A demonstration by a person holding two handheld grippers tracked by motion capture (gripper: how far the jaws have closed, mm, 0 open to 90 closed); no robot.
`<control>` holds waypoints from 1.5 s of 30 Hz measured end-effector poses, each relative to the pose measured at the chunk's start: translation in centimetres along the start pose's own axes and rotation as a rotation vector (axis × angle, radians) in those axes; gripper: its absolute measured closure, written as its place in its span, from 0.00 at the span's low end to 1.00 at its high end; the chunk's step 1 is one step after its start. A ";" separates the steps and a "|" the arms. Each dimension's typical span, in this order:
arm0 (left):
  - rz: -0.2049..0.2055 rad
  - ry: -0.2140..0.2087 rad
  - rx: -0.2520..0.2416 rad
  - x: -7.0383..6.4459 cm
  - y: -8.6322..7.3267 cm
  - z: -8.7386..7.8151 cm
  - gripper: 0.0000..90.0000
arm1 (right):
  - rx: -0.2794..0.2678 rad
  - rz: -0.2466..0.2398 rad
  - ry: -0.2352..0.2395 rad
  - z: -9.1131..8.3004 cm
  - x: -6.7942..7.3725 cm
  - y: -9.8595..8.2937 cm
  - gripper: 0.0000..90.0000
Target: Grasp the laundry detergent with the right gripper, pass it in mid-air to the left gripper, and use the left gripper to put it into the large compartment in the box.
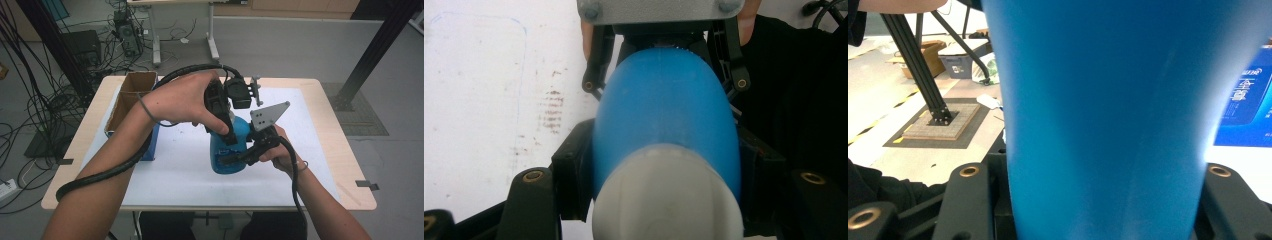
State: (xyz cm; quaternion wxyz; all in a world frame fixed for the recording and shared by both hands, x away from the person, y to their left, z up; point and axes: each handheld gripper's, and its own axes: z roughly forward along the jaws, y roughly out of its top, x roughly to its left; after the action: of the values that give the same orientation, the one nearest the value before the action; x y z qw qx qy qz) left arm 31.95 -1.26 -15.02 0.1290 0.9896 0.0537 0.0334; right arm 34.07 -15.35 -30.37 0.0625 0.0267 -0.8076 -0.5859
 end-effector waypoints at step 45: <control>-0.011 0.009 0.010 0.1 -0.1 -0.1 0.42 | -0.015 0.001 0.007 0.3 -0.2 0.0 0.48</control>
State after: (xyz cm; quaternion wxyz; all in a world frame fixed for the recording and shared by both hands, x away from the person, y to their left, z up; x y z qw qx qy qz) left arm 32.07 -1.12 -14.90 0.1241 0.9898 0.0599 0.0367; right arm 34.26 -15.03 -30.46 0.0658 0.0277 -0.8029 -0.5918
